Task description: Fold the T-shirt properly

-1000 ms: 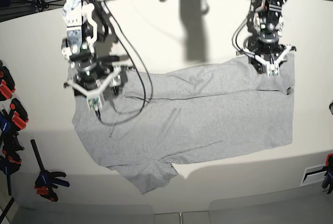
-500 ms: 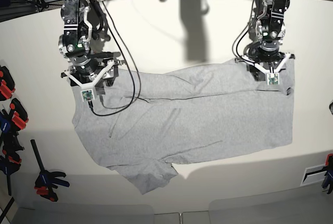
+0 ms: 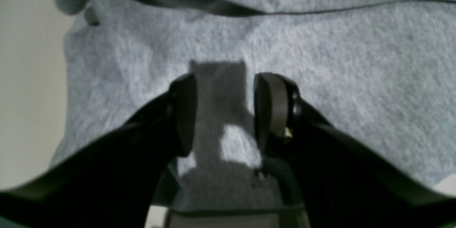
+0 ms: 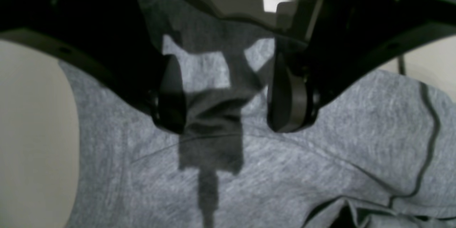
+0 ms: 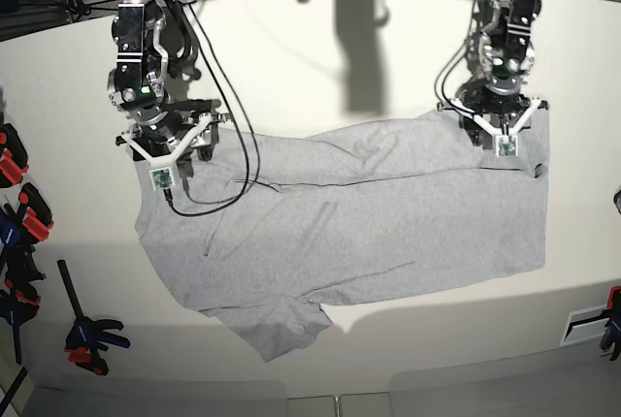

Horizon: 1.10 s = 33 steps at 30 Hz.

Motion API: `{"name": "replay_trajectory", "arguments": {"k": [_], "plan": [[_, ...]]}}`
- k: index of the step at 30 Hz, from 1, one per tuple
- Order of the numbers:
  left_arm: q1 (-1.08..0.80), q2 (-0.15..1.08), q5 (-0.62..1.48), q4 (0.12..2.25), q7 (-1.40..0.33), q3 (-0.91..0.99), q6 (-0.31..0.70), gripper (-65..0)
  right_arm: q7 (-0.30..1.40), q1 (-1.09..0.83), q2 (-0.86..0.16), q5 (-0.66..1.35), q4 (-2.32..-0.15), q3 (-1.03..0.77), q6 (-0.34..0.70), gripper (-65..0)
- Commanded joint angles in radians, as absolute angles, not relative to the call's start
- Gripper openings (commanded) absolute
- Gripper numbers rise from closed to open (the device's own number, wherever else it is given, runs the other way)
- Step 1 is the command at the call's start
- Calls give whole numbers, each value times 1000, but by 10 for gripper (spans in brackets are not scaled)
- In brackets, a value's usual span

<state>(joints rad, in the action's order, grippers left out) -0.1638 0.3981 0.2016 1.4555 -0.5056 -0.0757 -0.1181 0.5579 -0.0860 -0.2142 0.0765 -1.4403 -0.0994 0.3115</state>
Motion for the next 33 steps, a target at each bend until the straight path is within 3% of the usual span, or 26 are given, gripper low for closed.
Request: {"name": "replay_trajectory", "arguments": {"k": [1,13,21,33], "plan": [[-197,402,203,1441,-607,-79,-100,-396,623,-99,-228,65,-1446,-98,319,-276],[-463,452,199,1670,-583,-77,-100,-396,662,-345,-280,75,-1666,-109,317,-276],[-605,452,158,1843,-591,-78,-101,-396,668,-525,-300,90,-1755,-273,316,-276],[-721,447,159,1863,-643,-78,-101,-396,716,-668,-346,142,-1879,-381,325,-276]]}}
